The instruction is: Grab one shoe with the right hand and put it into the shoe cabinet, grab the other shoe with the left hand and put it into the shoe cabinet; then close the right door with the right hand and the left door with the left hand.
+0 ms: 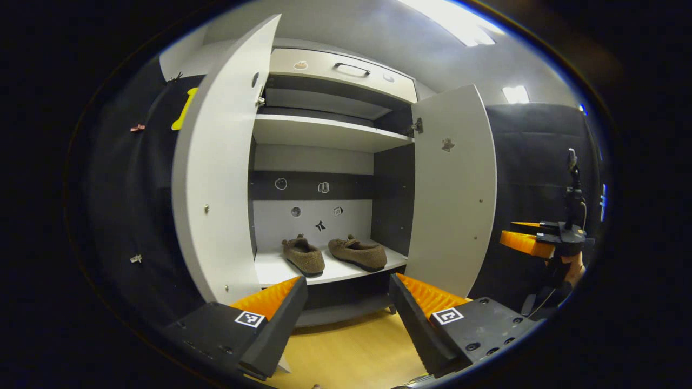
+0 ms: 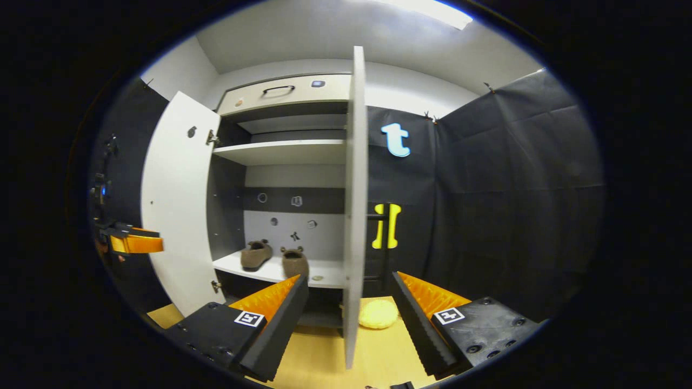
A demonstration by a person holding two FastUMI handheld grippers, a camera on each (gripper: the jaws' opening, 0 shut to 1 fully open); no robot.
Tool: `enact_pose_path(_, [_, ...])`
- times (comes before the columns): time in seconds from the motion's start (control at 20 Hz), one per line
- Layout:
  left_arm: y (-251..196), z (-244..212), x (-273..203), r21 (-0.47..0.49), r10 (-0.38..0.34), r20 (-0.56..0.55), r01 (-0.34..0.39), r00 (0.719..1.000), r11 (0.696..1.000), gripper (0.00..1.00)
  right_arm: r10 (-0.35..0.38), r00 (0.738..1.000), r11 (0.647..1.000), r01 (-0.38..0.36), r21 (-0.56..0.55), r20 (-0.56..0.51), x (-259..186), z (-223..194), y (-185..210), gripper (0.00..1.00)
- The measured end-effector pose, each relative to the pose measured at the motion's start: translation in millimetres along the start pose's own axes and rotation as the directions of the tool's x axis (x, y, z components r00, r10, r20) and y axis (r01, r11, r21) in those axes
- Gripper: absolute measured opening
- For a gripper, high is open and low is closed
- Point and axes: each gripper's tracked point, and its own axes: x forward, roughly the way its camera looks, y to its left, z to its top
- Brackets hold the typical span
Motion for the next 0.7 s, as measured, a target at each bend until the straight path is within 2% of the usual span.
enact_pose_path(0.1, [4,-1,-17,-0.029,0.006,0.018,-0.005,1.000,1.000,0.96,-0.026,1.000,1.000,0.026,-0.001,-0.001,11,-1,-23,0.98])
enact_pose_path(0.3, [27,-1,-38,-0.021,0.101,0.019,-0.100,0.995,0.995,0.97,-0.020,1.000,0.999,0.020,0.033,-0.012,43,-2,-41,0.98])
enact_pose_path(0.45, [34,-4,-50,-0.050,0.145,0.021,-0.144,0.989,0.988,0.95,0.008,1.000,0.999,-0.007,0.042,-0.020,56,-7,-45,0.98])
enact_pose_path(0.7, [64,-14,-61,-0.055,0.271,-0.001,-0.271,0.963,0.961,0.95,0.093,0.995,0.993,-0.091,0.079,-0.024,81,-8,-35,0.95])
